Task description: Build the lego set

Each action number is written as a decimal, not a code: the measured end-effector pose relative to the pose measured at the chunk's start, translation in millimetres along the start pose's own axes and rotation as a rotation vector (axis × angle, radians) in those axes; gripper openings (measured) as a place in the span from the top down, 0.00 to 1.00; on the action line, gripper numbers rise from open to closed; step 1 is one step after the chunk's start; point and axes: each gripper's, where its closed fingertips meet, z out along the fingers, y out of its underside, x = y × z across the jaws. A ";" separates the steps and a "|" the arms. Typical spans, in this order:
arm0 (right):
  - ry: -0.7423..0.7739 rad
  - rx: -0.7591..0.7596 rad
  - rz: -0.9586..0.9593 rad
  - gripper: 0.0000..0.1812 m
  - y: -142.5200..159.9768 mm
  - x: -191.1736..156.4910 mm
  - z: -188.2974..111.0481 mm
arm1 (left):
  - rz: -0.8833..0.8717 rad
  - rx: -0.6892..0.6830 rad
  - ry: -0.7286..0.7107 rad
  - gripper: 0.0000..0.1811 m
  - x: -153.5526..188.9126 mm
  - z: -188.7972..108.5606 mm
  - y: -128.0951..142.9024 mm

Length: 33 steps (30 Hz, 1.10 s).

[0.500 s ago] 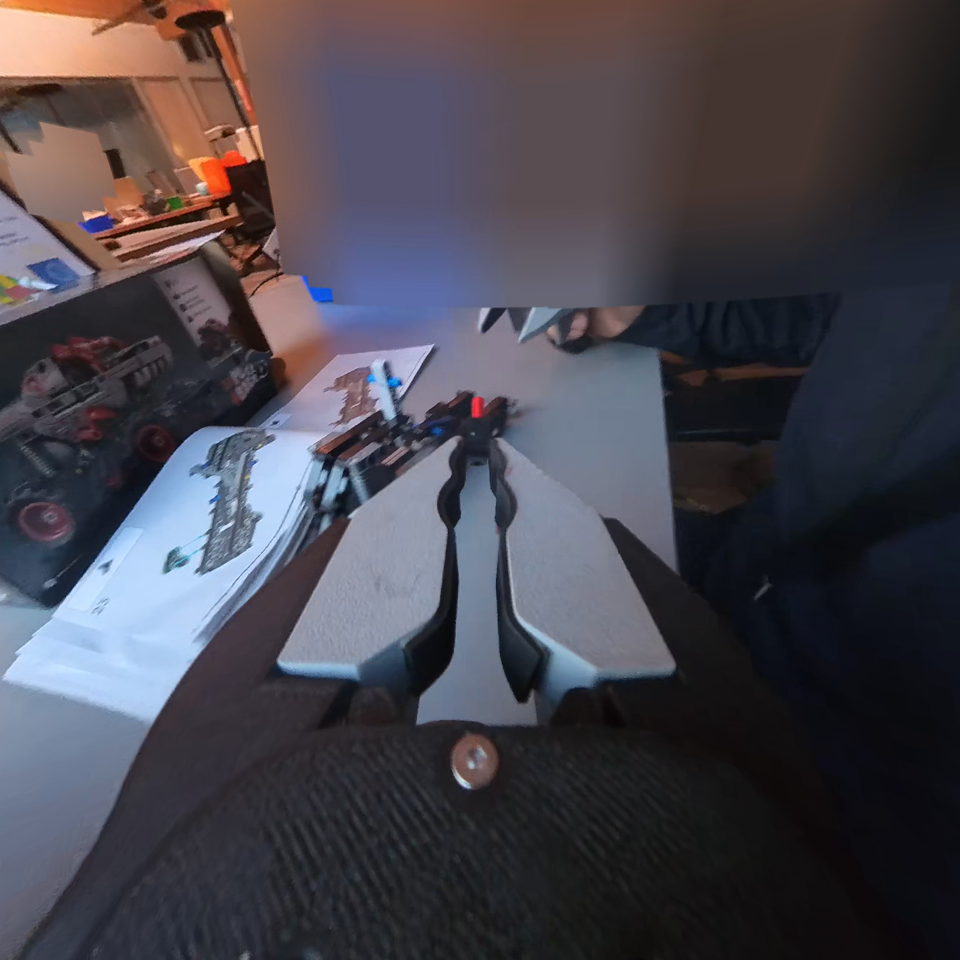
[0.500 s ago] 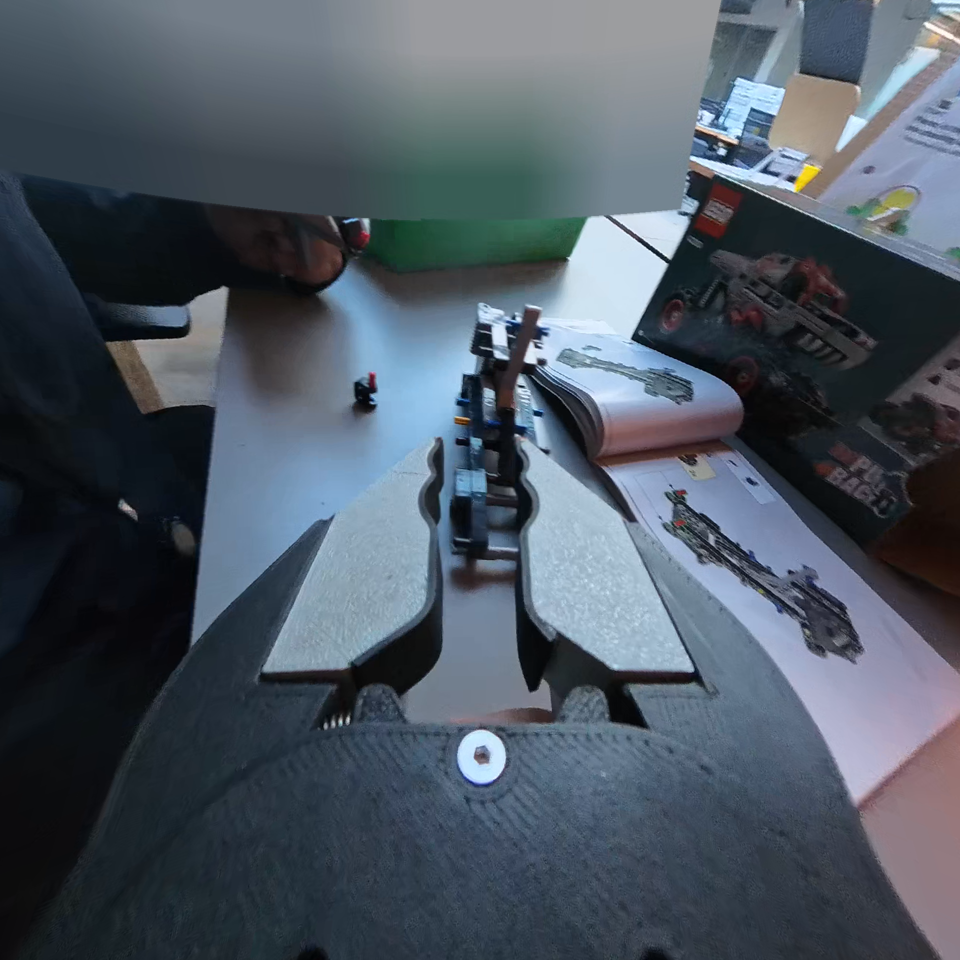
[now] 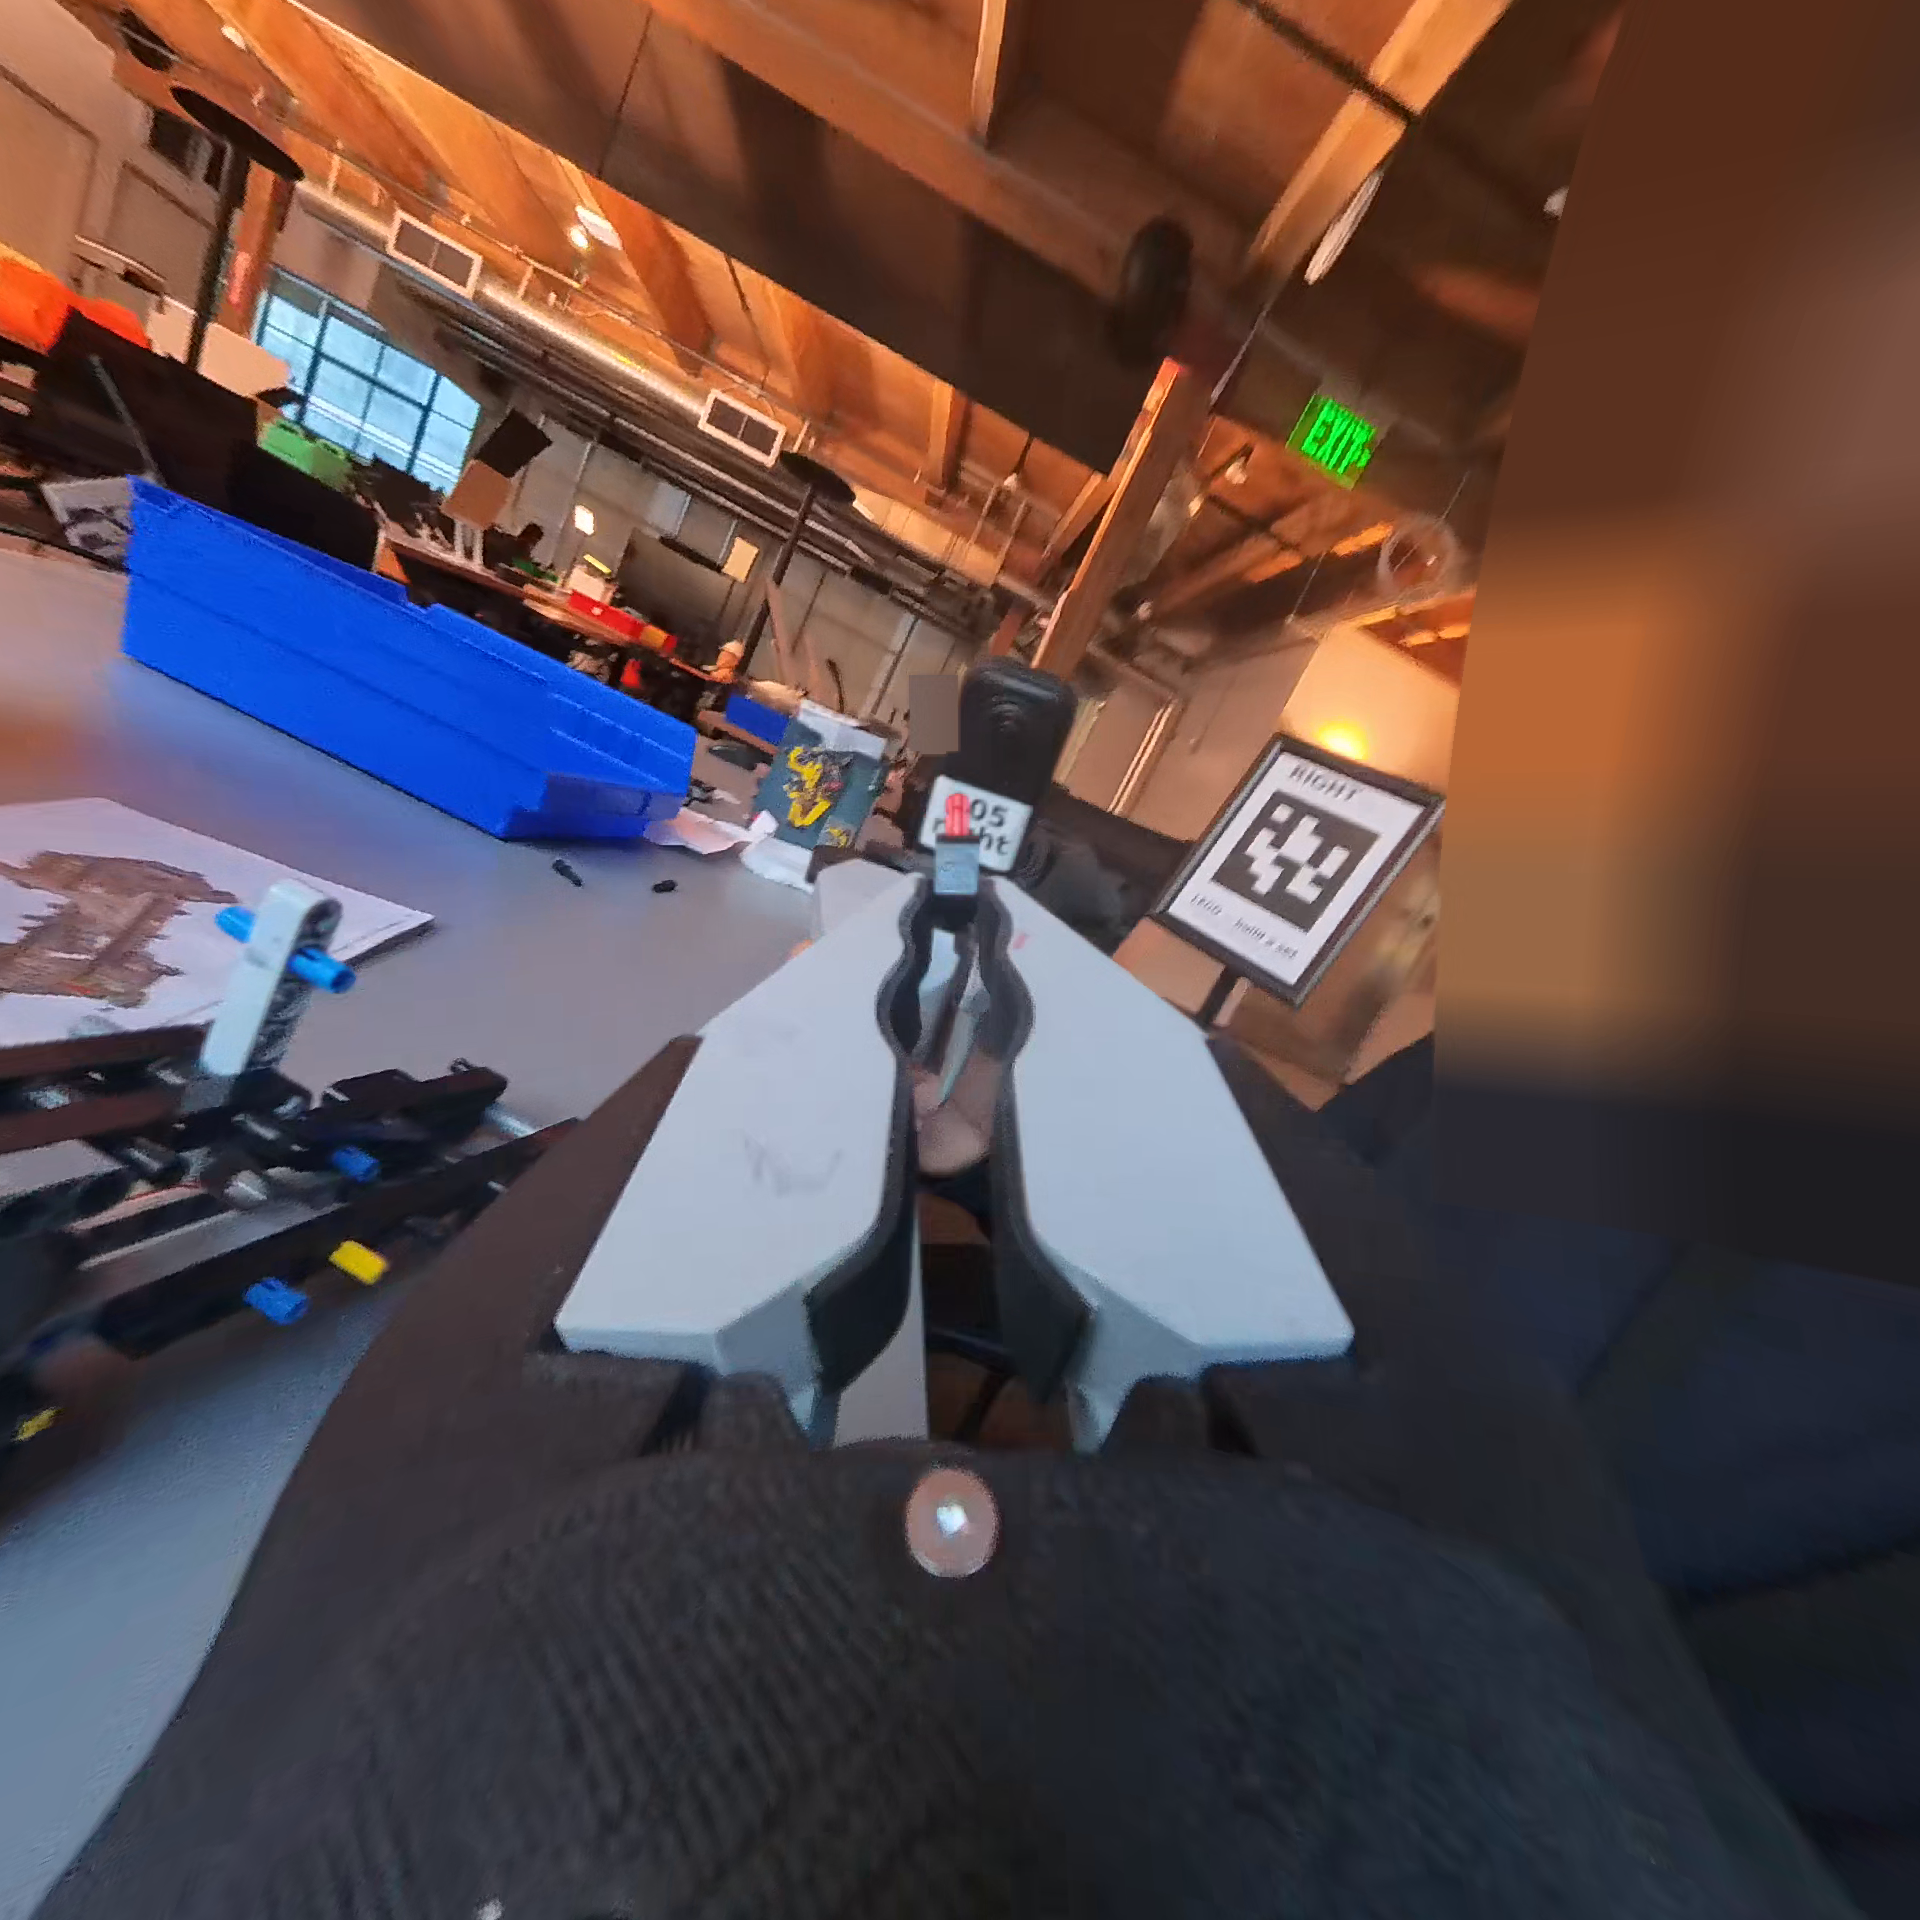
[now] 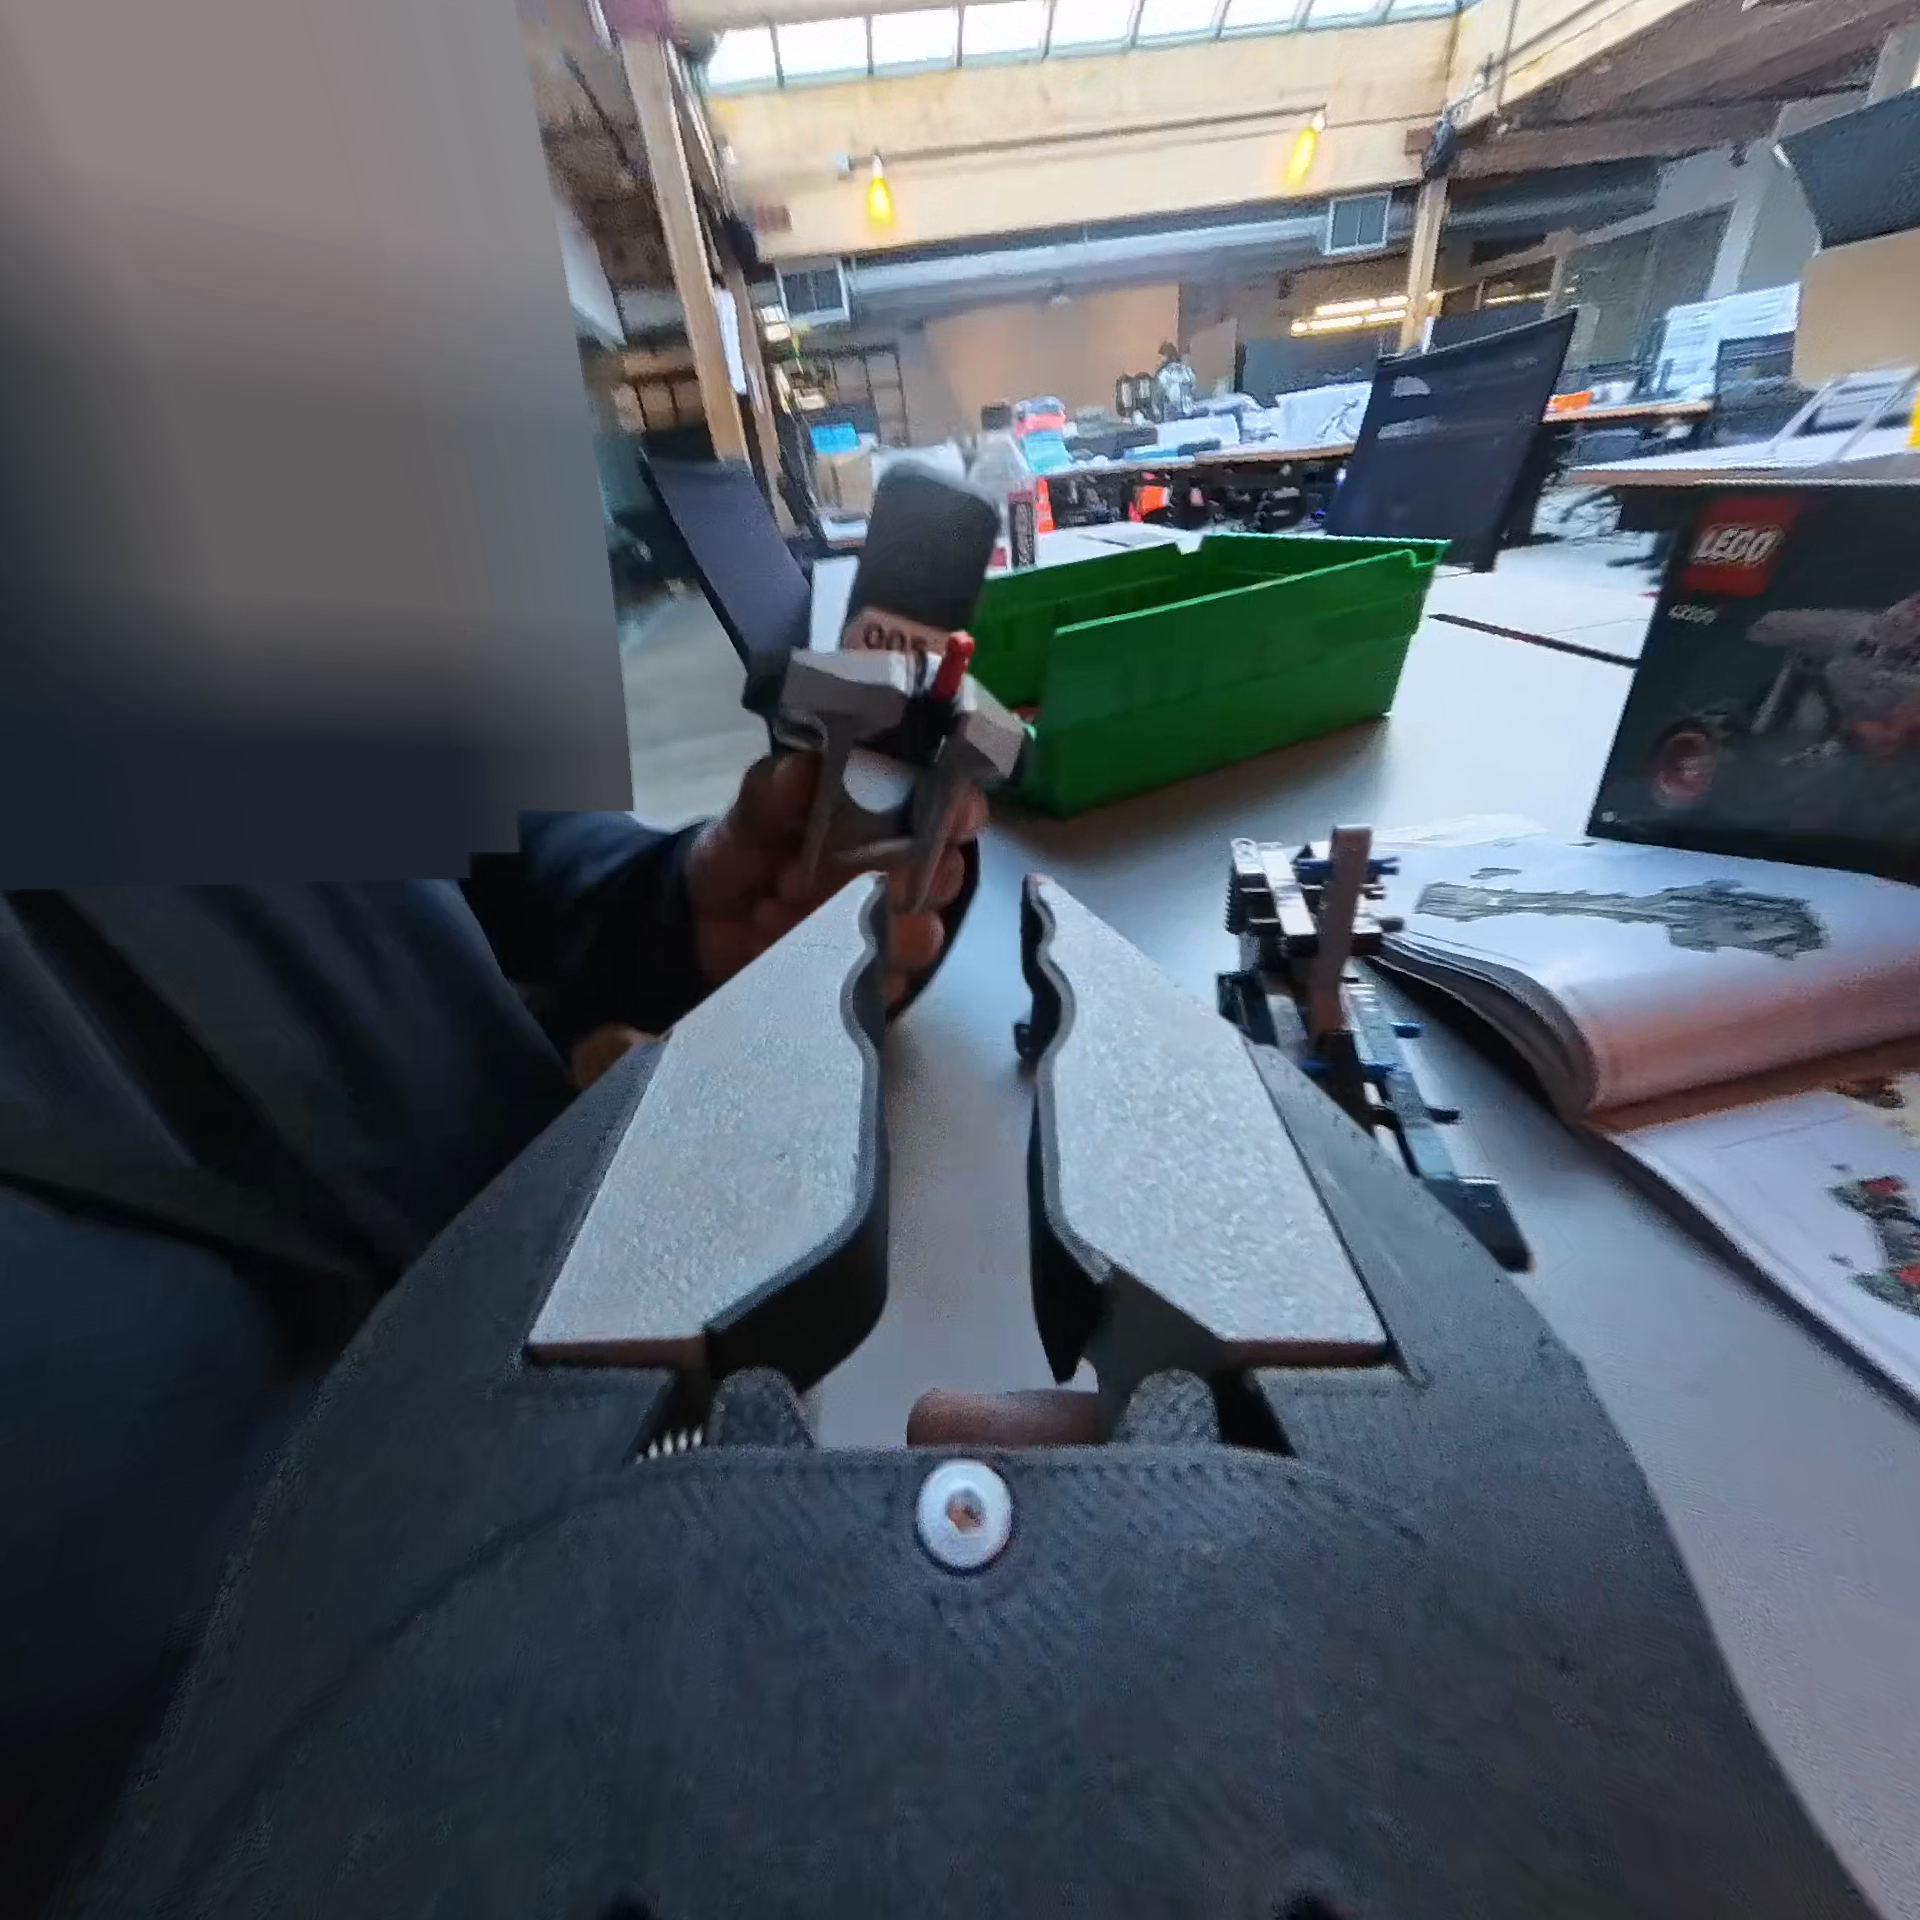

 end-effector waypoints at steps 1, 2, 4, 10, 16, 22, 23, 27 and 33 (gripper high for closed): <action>-0.006 0.024 0.030 0.90 -3.1 0.0 1.4 | -0.016 0.007 0.007 0.97 0.1 1.0 0.0; -0.017 0.052 0.045 0.91 -7.4 -1.7 2.3 | -0.016 0.004 0.004 0.97 -0.4 2.0 0.7; -0.041 0.095 0.069 0.94 -16.3 -6.0 3.7 | 0.009 -0.007 0.002 0.98 1.1 4.3 2.2; -0.063 0.122 0.121 0.96 -26.9 -9.1 6.0 | 0.051 -0.061 -0.008 0.97 2.9 10.4 12.6; -0.051 0.089 0.124 0.98 -22.0 -9.6 5.8 | 0.073 -0.118 -0.022 0.97 2.6 14.7 21.6; 0.013 0.021 0.042 0.98 -19.3 -4.4 -10.1 | 0.186 -0.207 -0.043 1.00 -1.1 12.5 15.9; 0.041 0.013 0.028 0.98 -19.9 1.2 -18.4 | 0.264 -0.209 -0.063 1.00 -3.9 6.2 1.5; 0.215 -0.191 0.002 0.98 11.7 45.9 -55.3 | 0.395 -0.338 -0.127 0.97 -20.8 -18.3 -45.3; 0.373 -0.148 -0.024 0.98 13.4 91.7 -86.0 | 0.290 -0.325 0.037 0.71 -27.0 -17.4 -67.2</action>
